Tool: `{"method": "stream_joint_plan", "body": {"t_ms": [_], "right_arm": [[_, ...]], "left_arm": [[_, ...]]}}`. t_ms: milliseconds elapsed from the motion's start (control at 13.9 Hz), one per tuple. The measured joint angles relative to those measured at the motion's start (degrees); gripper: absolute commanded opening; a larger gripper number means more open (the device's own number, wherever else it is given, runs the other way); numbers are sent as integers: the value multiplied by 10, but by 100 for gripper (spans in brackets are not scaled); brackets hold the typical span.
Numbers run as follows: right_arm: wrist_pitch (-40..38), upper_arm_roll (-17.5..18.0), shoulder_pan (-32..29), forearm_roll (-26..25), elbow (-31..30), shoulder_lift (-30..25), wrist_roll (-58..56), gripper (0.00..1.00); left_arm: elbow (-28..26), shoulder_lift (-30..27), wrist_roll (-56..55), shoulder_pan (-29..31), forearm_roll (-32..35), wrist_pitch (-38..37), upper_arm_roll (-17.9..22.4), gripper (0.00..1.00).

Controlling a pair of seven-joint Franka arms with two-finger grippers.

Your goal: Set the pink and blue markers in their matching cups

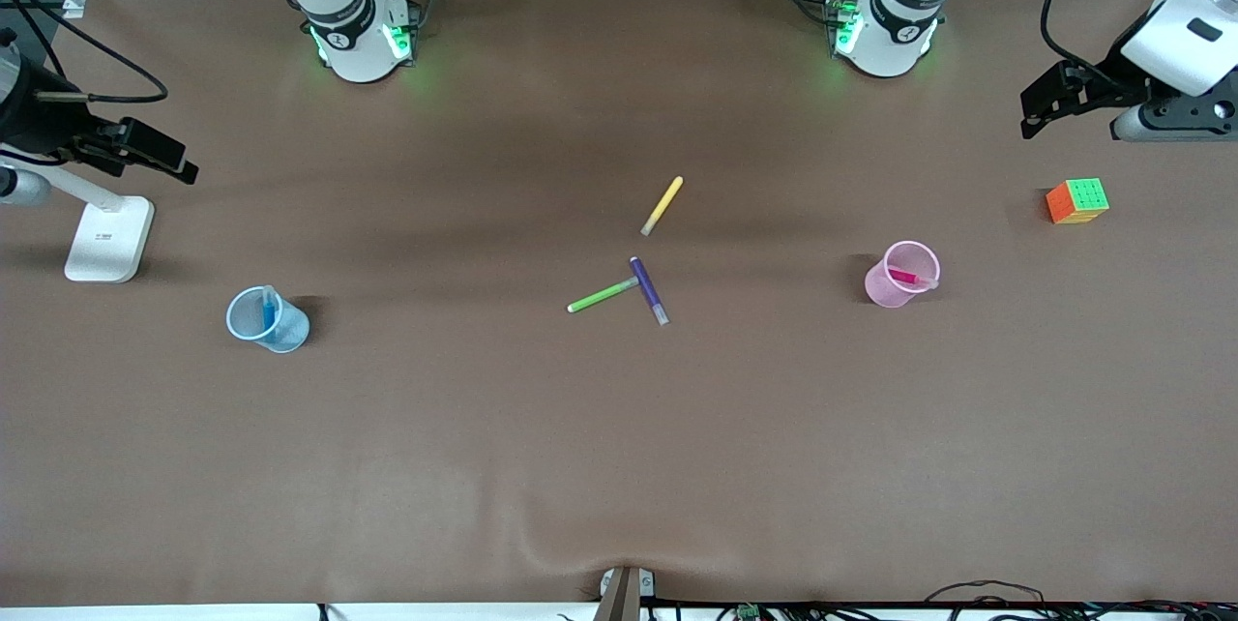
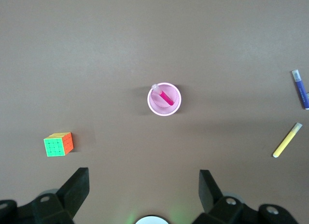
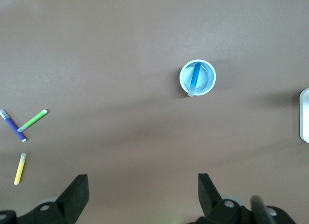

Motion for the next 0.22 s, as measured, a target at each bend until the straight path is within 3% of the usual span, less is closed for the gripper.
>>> {"method": "stream_joint_plan", "body": {"t_ms": [215], "right_arm": [[1, 1, 1, -12, -2, -6, -31, 100]], "left_arm": [[6, 5, 0, 2, 0, 0, 0, 100]]}}
